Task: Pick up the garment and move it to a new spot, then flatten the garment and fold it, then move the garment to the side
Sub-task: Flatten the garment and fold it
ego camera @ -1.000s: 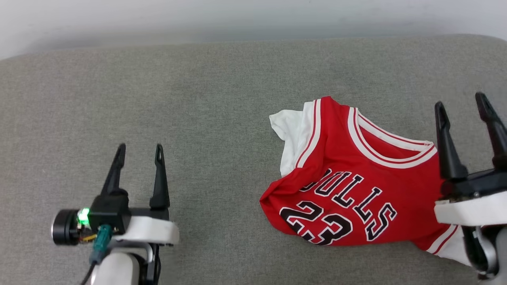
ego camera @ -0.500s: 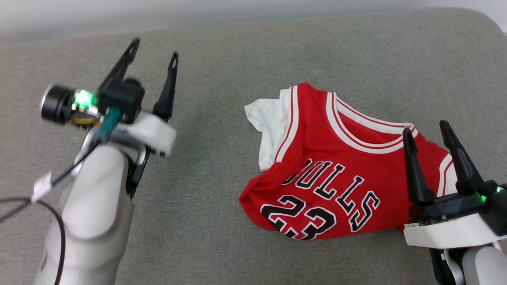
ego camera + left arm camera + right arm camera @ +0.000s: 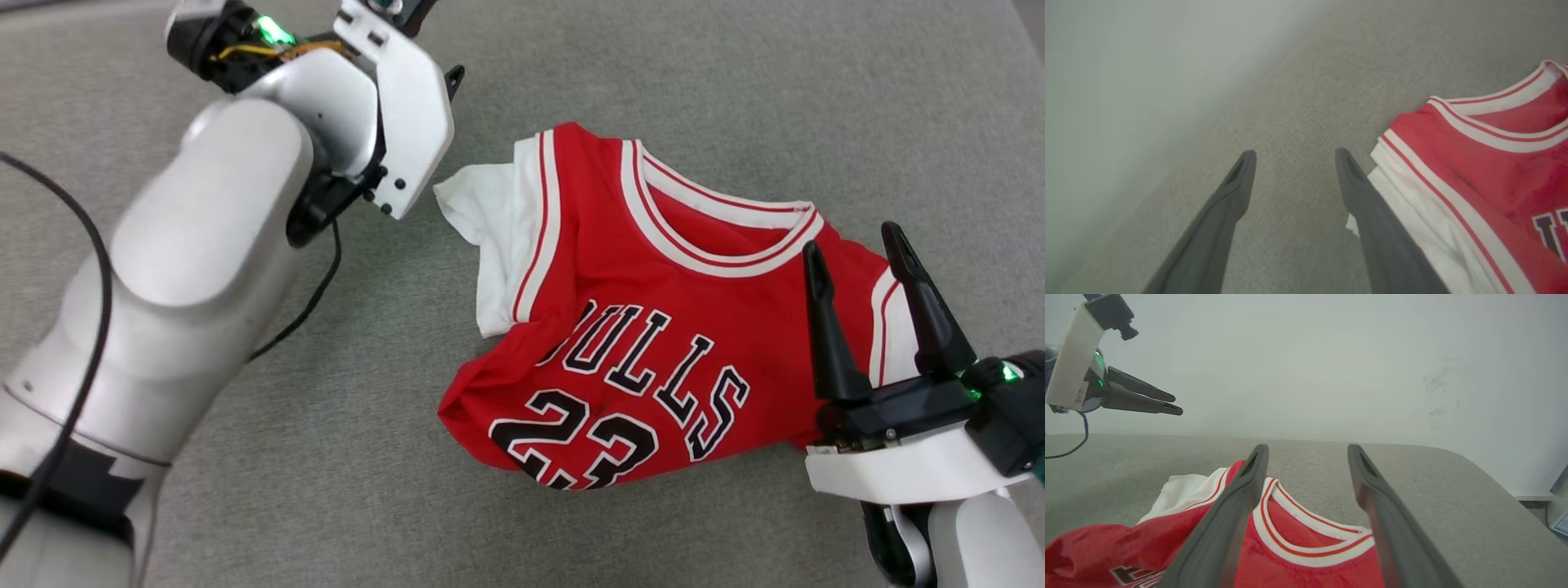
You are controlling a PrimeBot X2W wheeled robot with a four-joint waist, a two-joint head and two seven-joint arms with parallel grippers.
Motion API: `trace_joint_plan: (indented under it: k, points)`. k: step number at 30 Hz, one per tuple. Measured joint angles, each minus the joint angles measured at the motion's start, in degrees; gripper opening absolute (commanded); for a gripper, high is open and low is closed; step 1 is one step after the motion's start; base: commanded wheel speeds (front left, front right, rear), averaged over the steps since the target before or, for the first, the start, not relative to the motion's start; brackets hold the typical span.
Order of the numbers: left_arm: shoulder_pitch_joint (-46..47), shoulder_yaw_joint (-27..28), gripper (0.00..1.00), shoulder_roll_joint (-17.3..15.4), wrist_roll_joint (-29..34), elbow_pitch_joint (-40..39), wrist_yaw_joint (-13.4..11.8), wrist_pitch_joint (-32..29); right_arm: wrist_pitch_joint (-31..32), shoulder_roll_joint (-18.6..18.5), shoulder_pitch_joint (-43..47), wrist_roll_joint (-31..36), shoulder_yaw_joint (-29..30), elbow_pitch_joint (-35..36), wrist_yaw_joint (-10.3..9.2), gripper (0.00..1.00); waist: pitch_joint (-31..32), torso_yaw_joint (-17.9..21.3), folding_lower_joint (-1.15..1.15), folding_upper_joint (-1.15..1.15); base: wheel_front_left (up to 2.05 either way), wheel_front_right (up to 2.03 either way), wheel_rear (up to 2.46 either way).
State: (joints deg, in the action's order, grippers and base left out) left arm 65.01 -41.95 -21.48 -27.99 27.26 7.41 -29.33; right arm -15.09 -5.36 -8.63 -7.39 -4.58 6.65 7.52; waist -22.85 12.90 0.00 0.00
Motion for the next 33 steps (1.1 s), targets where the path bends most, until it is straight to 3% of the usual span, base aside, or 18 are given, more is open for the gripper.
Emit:
trace_joint_plan:
  k: [8,16,20,21,22,28,33]
  points:
    - [9.58,-16.56,1.0,-5.06,-14.19,-4.21,0.0,-20.53,0.0,0.31,-2.07,0.53,-1.24,0.13,-0.01,1.0,-3.64,2.64,0.0,0.0,0.0,0.0,0.0]
    - [13.02,-28.1,1.0,-7.69,-19.71,-5.13,0.0,-28.55,0.0,0.87,-3.99,0.59,-3.44,-0.68,0.0,1.0,-6.9,5.05,0.0,0.0,0.0,0.0,0.0]
    - [13.99,-29.96,1.0,-9.13,-20.33,-6.19,0.0,-29.86,0.0,1.13,-4.61,0.62,-3.98,-1.08,0.0,1.0,-8.01,6.24,0.0,0.0,0.0,0.0,0.0]
    - [13.99,-30.07,0.21,-9.38,-20.22,-6.56,-0.01,-30.54,0.0,1.21,-4.72,0.62,-4.02,-1.15,0.0,1.0,-8.18,6.45,0.0,0.0,0.0,0.0,0.0]
    - [13.99,-30.17,0.0,-9.67,-20.07,-7.03,0.0,-30.93,0.0,1.29,-4.94,0.67,-4.01,-1.27,0.0,1.0,-8.26,6.59,0.0,0.0,0.0,0.0,0.0]
    - [13.55,-31.27,0.0,-10.37,-20.59,-8.02,0.08,-26.66,0.0,1.53,-4.9,1.24,-3.49,-2.16,0.0,1.0,-6.62,5.72,0.0,0.0,0.0,0.0,0.0]
    - [12.61,-31.48,0.0,-13.94,-22.38,-12.09,0.08,-21.65,0.0,1.33,-3.28,1.48,-3.24,-3.33,0.0,1.0,-3.36,3.71,0.0,0.0,0.0,0.0,0.0]
